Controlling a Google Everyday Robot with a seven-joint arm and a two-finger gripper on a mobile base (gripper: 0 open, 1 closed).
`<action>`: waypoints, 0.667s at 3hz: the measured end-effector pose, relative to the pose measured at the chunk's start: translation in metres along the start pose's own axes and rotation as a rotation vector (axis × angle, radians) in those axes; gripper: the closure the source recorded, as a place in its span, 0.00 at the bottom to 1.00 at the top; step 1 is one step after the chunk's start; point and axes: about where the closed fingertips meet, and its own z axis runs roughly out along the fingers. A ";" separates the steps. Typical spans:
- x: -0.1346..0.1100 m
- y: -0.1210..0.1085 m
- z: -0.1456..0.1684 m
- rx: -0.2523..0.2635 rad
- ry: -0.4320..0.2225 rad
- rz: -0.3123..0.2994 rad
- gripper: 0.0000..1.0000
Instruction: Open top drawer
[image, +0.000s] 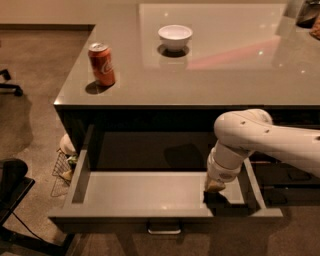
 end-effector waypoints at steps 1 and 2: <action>0.001 0.001 0.001 -0.002 0.001 0.001 0.82; 0.001 0.003 0.000 0.004 -0.005 -0.009 0.59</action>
Offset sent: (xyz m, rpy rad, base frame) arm -0.0044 -0.0013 0.0026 0.0158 -0.0223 0.0216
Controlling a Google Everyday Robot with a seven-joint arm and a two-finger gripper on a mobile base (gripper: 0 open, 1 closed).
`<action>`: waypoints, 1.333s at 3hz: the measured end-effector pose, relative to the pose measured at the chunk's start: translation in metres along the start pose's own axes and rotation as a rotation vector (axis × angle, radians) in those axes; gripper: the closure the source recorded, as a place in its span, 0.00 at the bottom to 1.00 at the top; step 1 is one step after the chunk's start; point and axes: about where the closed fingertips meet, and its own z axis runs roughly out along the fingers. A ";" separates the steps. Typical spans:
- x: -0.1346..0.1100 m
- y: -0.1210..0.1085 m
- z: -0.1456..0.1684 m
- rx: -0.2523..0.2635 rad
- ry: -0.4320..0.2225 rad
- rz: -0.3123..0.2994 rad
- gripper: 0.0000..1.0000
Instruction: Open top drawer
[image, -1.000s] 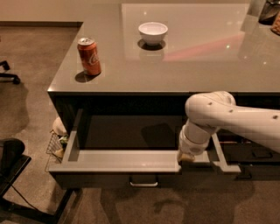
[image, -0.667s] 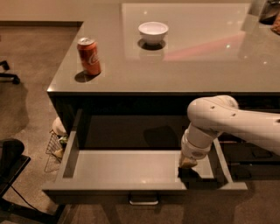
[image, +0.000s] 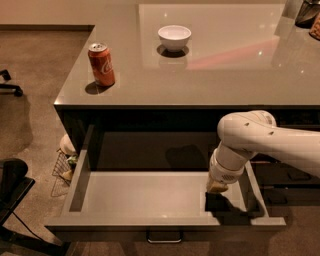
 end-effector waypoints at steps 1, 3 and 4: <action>0.008 0.011 0.000 0.002 0.004 -0.034 0.62; 0.008 0.012 0.001 -0.002 0.005 -0.037 0.40; 0.009 0.013 0.002 -0.004 0.006 -0.038 0.09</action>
Offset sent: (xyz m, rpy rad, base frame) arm -0.0111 -0.0060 -0.0008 -0.0027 -0.0056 0.0315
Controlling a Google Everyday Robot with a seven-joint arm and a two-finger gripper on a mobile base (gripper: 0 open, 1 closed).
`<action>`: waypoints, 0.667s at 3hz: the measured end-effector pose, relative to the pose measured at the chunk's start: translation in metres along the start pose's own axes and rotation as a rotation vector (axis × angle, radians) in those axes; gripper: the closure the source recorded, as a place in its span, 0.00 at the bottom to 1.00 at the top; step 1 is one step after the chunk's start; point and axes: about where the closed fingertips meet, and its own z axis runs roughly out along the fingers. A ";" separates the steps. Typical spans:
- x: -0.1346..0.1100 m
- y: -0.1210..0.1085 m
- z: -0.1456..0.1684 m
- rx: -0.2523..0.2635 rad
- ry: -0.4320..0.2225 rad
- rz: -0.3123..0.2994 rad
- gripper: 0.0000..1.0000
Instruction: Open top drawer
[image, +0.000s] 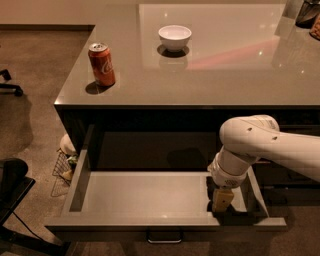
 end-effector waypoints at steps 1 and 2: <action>0.000 0.000 0.000 -0.001 0.000 0.000 0.00; 0.000 0.000 0.000 -0.001 0.000 0.000 0.00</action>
Offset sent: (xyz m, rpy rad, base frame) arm -0.0004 0.0000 -0.0003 -0.0003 0.0009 0.0004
